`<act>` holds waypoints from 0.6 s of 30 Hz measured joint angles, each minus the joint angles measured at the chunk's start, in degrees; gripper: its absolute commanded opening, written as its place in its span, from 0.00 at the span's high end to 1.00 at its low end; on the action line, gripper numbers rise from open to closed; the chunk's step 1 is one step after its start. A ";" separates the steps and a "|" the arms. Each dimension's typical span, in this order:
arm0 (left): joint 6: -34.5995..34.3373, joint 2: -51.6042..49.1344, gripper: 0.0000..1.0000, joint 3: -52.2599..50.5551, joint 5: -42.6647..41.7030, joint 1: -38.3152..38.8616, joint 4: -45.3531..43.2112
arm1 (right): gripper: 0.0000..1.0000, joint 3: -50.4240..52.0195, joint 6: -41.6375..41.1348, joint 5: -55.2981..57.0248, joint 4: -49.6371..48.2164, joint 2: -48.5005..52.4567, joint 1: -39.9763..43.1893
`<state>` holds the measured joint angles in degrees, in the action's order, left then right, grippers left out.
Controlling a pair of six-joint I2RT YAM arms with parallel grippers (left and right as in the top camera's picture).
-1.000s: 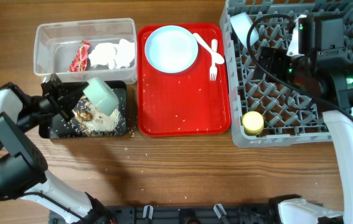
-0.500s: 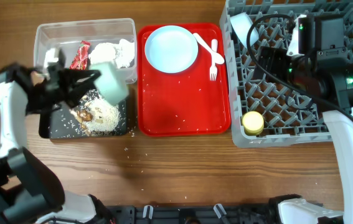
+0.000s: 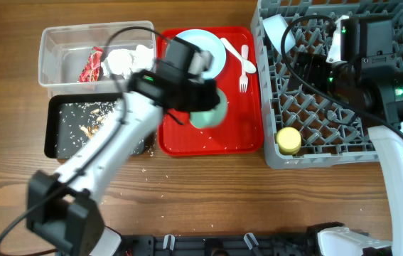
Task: Sort waste into correct bins and load items into the dishwasher rack
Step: 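Set the emptied green bowl back on the red tray with the left gripper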
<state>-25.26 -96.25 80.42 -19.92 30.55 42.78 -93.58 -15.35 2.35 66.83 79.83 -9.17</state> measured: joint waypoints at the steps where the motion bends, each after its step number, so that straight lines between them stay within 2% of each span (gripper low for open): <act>1: -0.79 -2.01 0.94 0.02 8.22 4.26 -0.04 | 0.01 0.00 0.00 -0.07 0.00 0.00 0.00; 6: -1.25 -8.52 0.96 0.02 20.33 9.49 -0.28 | 0.01 0.00 0.00 -0.44 0.02 0.00 0.00; 11: -1.44 -12.61 0.95 0.00 25.11 10.10 0.09 | 0.00 0.00 0.00 -0.44 0.02 0.00 0.00; 14: -1.49 -12.61 0.94 0.00 26.10 9.14 0.09 | 0.04 0.00 -0.02 -1.46 -0.35 0.00 0.00; 16: -1.55 -12.46 0.89 0.00 26.05 7.80 0.96 | 0.07 0.00 -0.07 -3.91 -1.95 0.09 0.00; 18: -1.79 -11.61 0.78 0.15 25.42 5.11 3.41 | 0.07 0.07 -0.59 -7.32 -3.72 0.57 -0.11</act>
<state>-27.05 -107.85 80.58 5.50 35.66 46.19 -93.51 -15.94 -4.97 63.11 80.40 -9.28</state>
